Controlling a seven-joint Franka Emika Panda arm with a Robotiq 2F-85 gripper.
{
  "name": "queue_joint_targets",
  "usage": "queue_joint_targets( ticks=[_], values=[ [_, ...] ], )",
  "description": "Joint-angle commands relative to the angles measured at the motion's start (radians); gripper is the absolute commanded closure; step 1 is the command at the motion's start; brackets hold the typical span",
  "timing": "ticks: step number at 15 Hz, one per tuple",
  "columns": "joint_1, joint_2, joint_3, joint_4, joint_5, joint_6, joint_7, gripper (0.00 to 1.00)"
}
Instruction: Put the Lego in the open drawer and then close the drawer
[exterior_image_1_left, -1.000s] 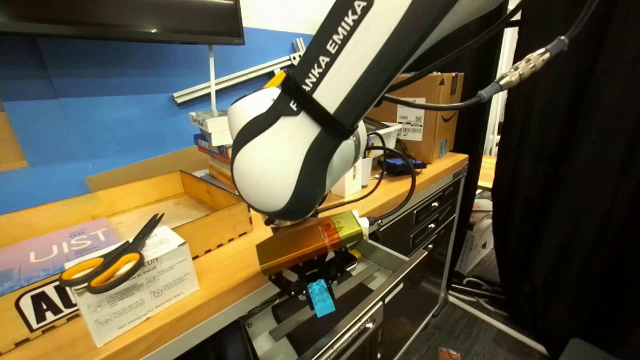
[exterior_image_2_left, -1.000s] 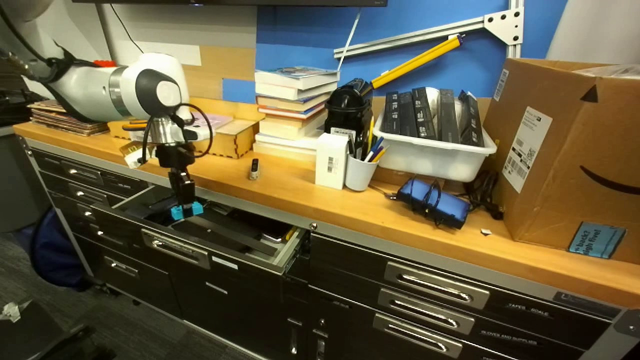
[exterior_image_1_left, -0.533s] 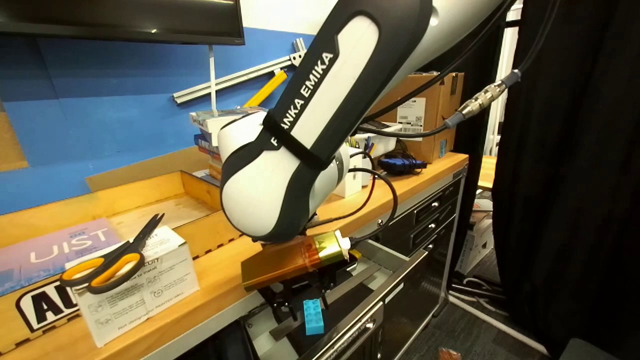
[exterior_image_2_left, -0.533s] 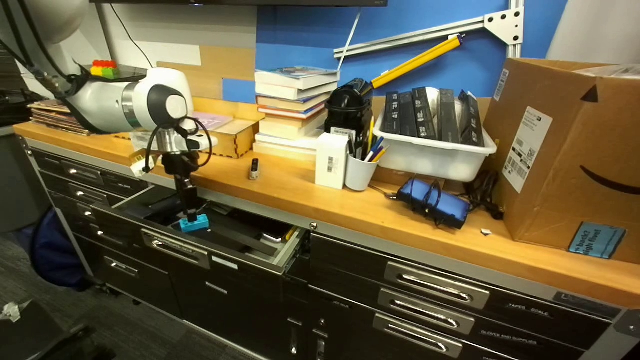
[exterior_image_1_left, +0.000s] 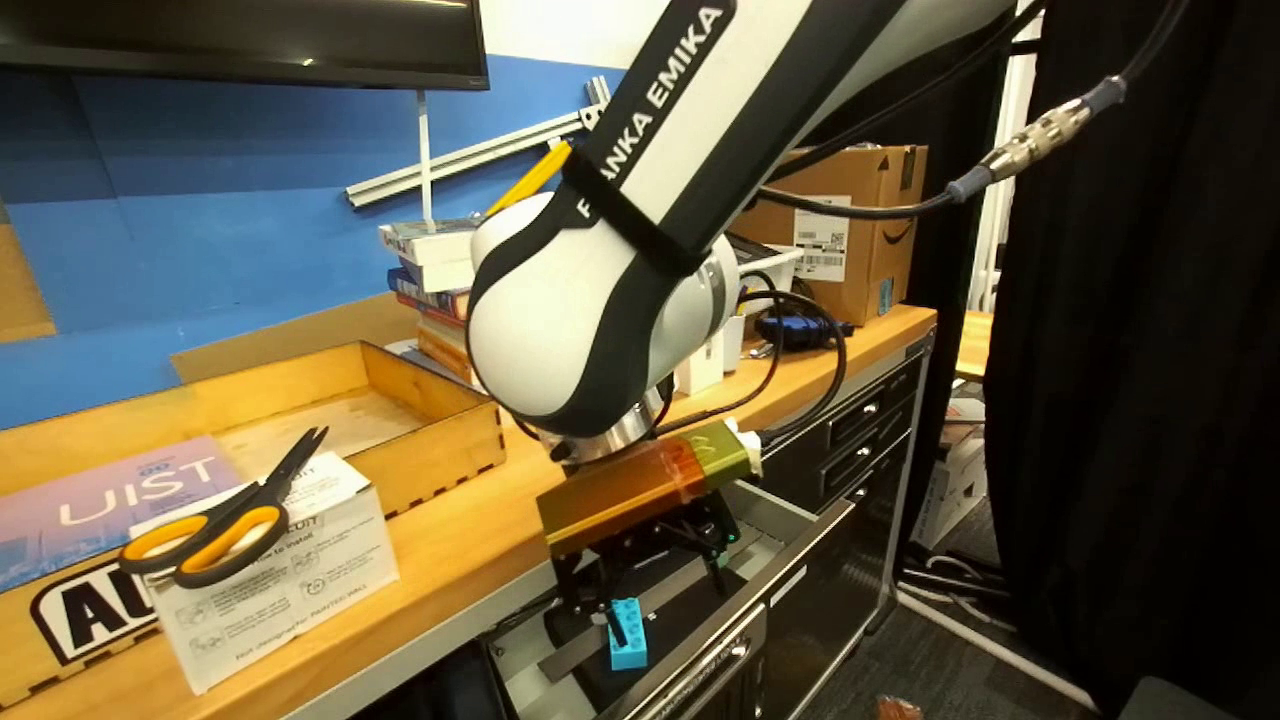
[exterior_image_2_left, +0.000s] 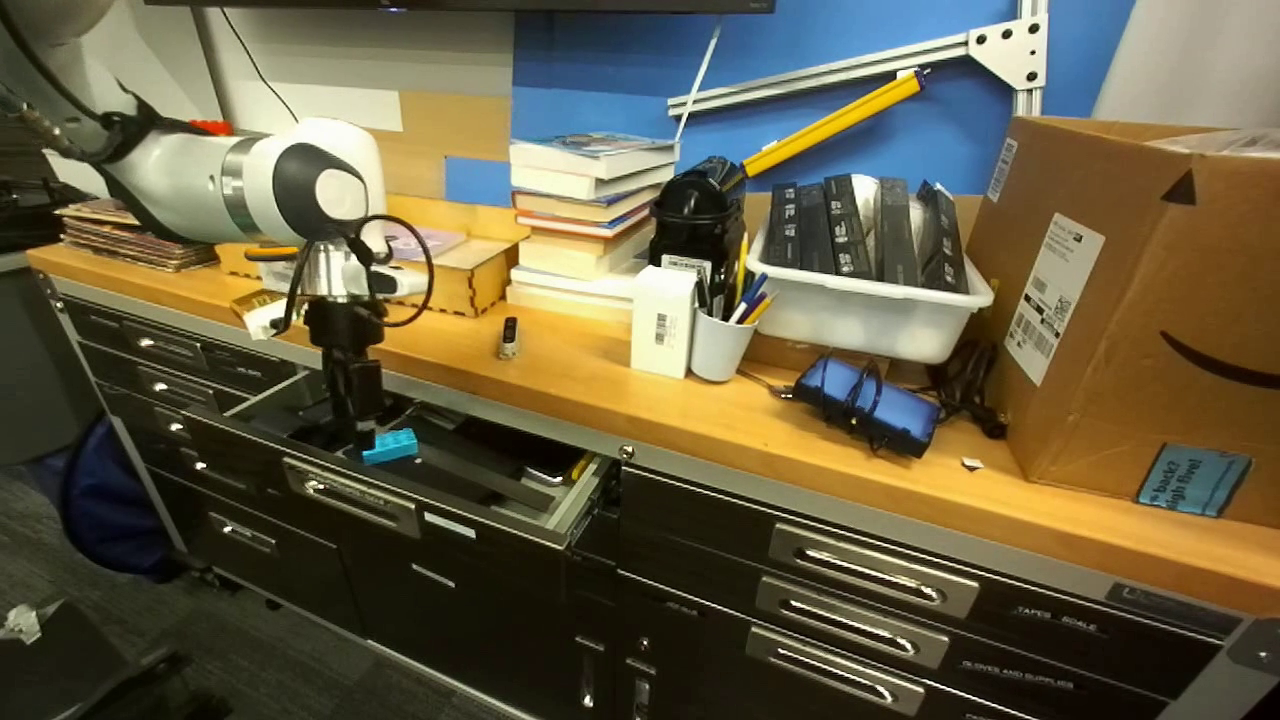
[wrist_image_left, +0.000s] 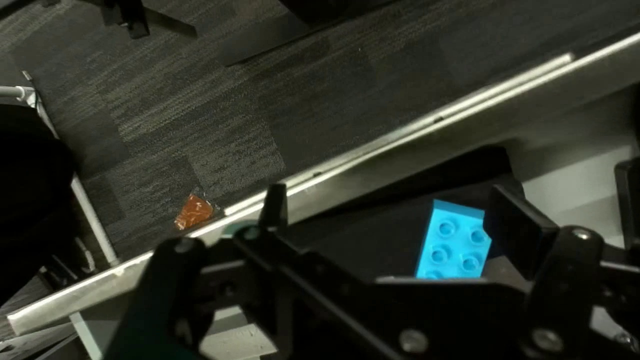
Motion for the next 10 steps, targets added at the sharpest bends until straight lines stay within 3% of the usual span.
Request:
queue_joint_targets(
  ticks=[1,7,10],
  values=[
    [-0.032,-0.043,0.008,-0.048,0.058,-0.080,-0.156,0.00],
    [-0.032,0.081,-0.012,-0.014,0.037,-0.089,-0.181,0.00],
    [-0.021,0.149,-0.030,0.045,0.032,-0.081,-0.125,0.00]
  ],
)
